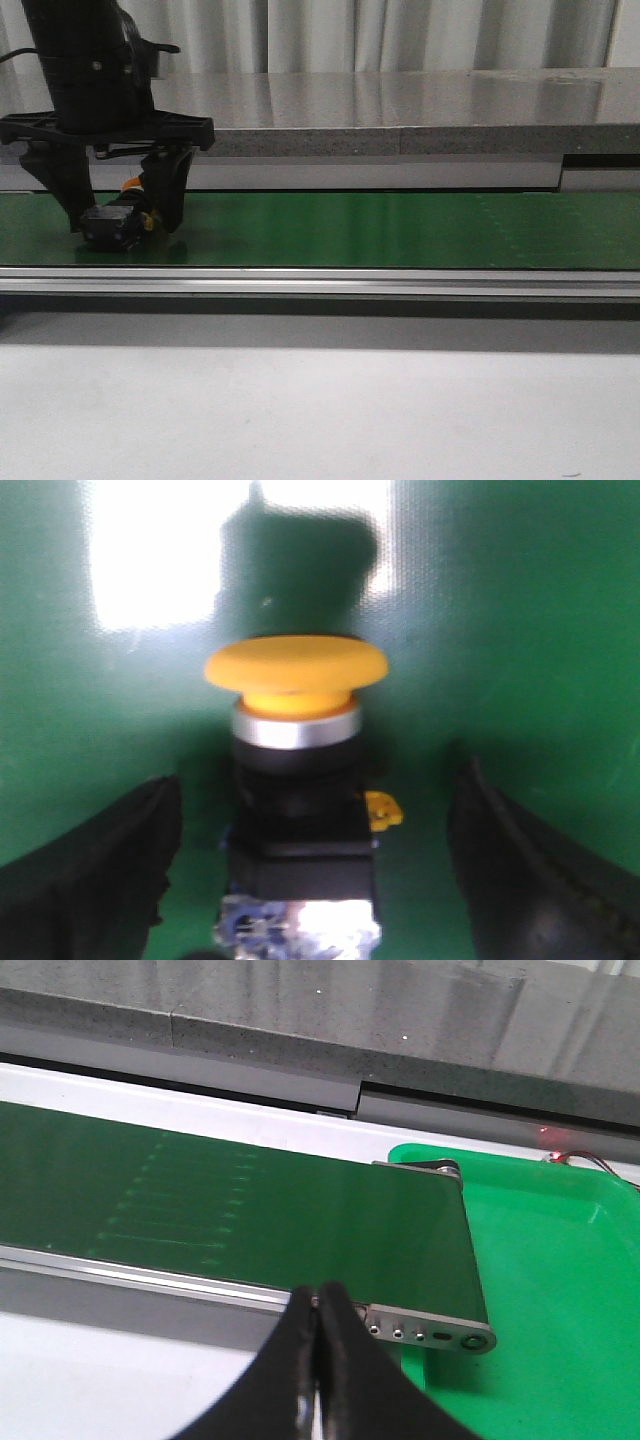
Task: Move button from right to left
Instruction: 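Lower the left gripper onto the button on the belt and close it, then lift the button with the left gripper and release it in the blue tray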
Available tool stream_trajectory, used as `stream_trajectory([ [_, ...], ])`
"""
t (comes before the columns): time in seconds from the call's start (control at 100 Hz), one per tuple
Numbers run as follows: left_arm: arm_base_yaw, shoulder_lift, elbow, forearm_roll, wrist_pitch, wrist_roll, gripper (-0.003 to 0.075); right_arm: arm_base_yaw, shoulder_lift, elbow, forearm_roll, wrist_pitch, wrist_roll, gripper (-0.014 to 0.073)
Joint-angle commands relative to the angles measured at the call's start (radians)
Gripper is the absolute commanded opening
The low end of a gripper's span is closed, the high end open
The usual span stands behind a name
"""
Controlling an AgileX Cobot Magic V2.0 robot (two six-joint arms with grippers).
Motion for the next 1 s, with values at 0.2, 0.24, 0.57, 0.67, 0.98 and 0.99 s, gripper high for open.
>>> stream_trajectory([
  [0.2,0.003,-0.050,-0.032,0.004,-0.001,-0.011,0.0321,0.003,0.010,-0.025,-0.008,-0.077,-0.003,-0.0059],
  [0.24,0.003,-0.050,-0.032,0.004,-0.001,-0.011,0.0304,0.003,0.010,-0.025,-0.008,-0.077,-0.003,-0.0059],
  [0.57,0.009,-0.068,-0.129,0.017,0.067,-0.011,0.0301,0.003,0.010,-0.025,-0.008,-0.077,-0.003,-0.0059],
  [0.67,0.033,-0.095,-0.170,0.034,0.078,-0.001,0.0301,0.003,0.010,-0.025,-0.008,-0.077,-0.003,-0.0059],
  [0.98,0.268,-0.177,-0.196,0.055,0.155,0.105,0.0301,0.003,0.010,-0.025,-0.008,-0.077,-0.003,-0.0059],
  [0.99,0.282,-0.180,-0.196,0.055,0.157,0.109,0.0301,0.003,0.010,-0.025,-0.008,-0.077,-0.003,-0.0059],
])
